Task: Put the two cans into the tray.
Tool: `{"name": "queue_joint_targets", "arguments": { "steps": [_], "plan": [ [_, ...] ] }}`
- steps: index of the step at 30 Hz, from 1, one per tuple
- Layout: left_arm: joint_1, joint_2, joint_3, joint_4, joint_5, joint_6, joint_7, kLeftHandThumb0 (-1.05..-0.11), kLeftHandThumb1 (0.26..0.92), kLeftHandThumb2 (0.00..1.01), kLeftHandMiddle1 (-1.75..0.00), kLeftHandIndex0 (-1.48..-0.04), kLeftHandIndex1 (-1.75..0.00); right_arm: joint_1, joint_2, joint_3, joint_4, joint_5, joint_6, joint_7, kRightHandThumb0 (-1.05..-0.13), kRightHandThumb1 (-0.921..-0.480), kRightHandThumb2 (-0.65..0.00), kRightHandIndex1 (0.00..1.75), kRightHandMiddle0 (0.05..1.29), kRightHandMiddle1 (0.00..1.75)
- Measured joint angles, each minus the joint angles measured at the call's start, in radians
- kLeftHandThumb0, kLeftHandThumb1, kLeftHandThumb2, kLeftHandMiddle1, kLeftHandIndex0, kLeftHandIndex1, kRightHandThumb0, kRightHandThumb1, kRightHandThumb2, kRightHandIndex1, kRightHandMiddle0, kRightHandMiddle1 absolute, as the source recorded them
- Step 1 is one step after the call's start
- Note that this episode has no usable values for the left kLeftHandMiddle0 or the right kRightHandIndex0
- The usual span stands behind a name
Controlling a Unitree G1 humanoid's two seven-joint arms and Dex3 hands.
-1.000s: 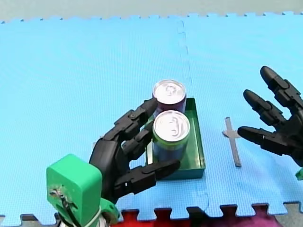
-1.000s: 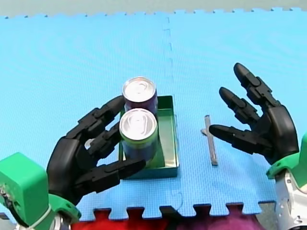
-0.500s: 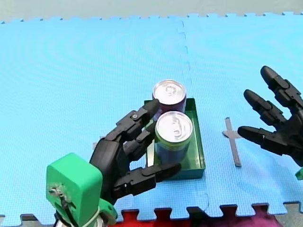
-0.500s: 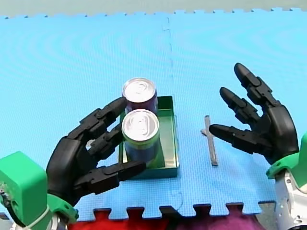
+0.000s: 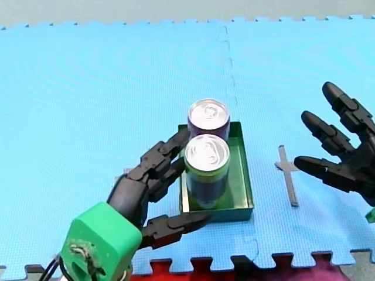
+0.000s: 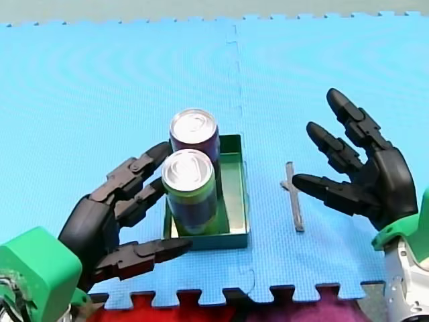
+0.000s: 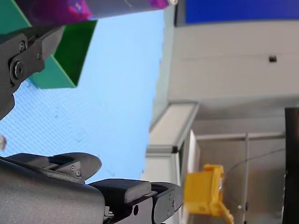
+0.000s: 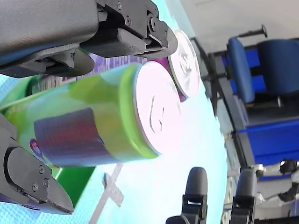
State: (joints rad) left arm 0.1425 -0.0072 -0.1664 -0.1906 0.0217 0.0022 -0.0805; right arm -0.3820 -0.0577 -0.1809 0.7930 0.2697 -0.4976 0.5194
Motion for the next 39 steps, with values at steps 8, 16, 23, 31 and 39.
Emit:
{"name": "queue_joint_targets", "arguments": {
  "steps": [8,16,23,31,39],
  "plan": [
    [0.005,-0.01,0.027,0.042,-0.008,-0.056,0.012,-0.968,0.636,0.0,0.0,-0.31,0.0,0.0,-0.002,0.001,0.0,-0.003,0.0,0.0,-0.604,-0.695,-0.001,0.01,0.32,0.0],
    [0.018,-0.008,0.046,0.047,-0.009,-0.081,0.015,-0.988,0.64,0.0,0.0,-0.33,-0.01,0.0,-0.004,0.001,-0.001,-0.003,0.002,0.0,-0.615,-0.695,0.0,0.0,0.32,0.0],
    [0.043,0.013,0.073,0.046,-0.038,-0.111,-0.015,-0.995,0.644,0.0,0.0,-0.34,-0.01,0.0,-0.005,0.001,-0.001,-0.003,0.002,0.002,-0.625,-0.697,0.0,0.0,0.32,0.0],
    [0.065,0.033,0.107,0.058,-0.053,-0.161,-0.034,-0.993,0.646,0.0,0.0,-0.35,-0.01,0.0,-0.008,-0.002,0.001,-0.002,0.003,0.007,-0.632,-0.695,0.0,0.0,0.32,0.0],
    [0.08,0.069,0.156,0.059,-0.085,-0.176,-0.06,-0.998,0.645,0.0,-0.01,-0.36,0.0,0.0,-0.011,-0.002,0.0,-0.002,0.01,0.009,-0.638,-0.694,0.0,0.0,0.32,0.0]
  ]
}}
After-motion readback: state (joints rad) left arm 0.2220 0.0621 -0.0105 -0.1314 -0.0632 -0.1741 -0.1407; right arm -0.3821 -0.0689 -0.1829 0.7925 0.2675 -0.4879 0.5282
